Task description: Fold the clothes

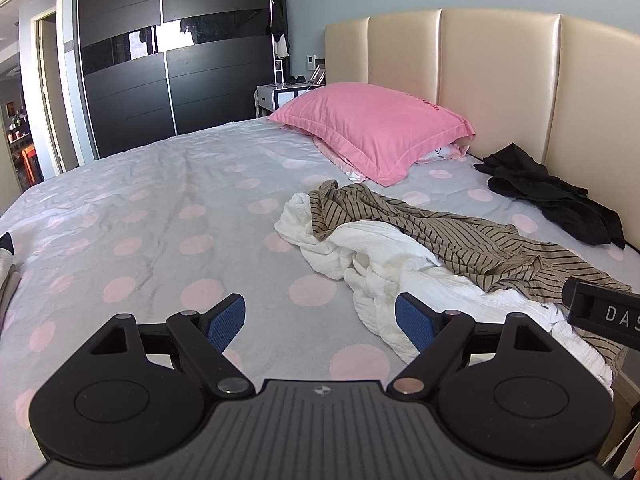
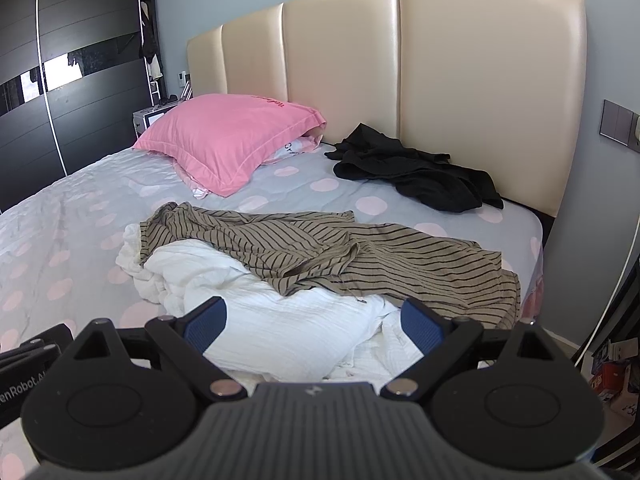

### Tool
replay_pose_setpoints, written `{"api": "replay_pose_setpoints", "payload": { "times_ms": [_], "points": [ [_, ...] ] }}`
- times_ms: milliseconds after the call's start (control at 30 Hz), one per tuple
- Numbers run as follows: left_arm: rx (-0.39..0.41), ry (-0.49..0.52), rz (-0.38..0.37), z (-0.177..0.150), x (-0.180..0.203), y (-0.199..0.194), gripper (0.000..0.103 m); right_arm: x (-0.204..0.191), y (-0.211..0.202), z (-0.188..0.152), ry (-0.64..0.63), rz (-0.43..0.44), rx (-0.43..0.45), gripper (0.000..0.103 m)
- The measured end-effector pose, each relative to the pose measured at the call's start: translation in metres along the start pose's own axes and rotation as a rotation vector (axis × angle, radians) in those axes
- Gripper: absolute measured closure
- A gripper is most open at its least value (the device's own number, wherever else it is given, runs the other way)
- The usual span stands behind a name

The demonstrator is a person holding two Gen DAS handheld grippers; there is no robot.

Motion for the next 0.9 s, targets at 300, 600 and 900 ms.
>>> {"api": "replay_pose_setpoints", "payload": {
  "times_ms": [300, 600, 900],
  "points": [
    [-0.001, 0.003, -0.002, 0.0001, -0.0005, 0.0, 0.021, 0.0007, 0.0004, 0.0013, 0.0, 0.003, -0.004, 0.008],
    [-0.005, 0.008, -0.001, -0.0002, 0.0008, 0.0005, 0.021, 0.0013, 0.0001, 0.0016, 0.001, 0.006, -0.006, 0.008],
    [-0.006, 0.012, 0.003, 0.0001, 0.0024, 0.0018, 0.021, 0.0001, -0.0006, -0.0001, 0.002, 0.011, -0.011, 0.008]
  ]
}}
Point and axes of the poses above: each gripper's, at about its wrist camera, not at the fingertips, and y roughly the way its jaws point, x to its right, z to its top, the point moved 1 cm from there along y, roughly the way its jaws point, and after that the axes turned 5 degrees about y, right-handed, at the moved point
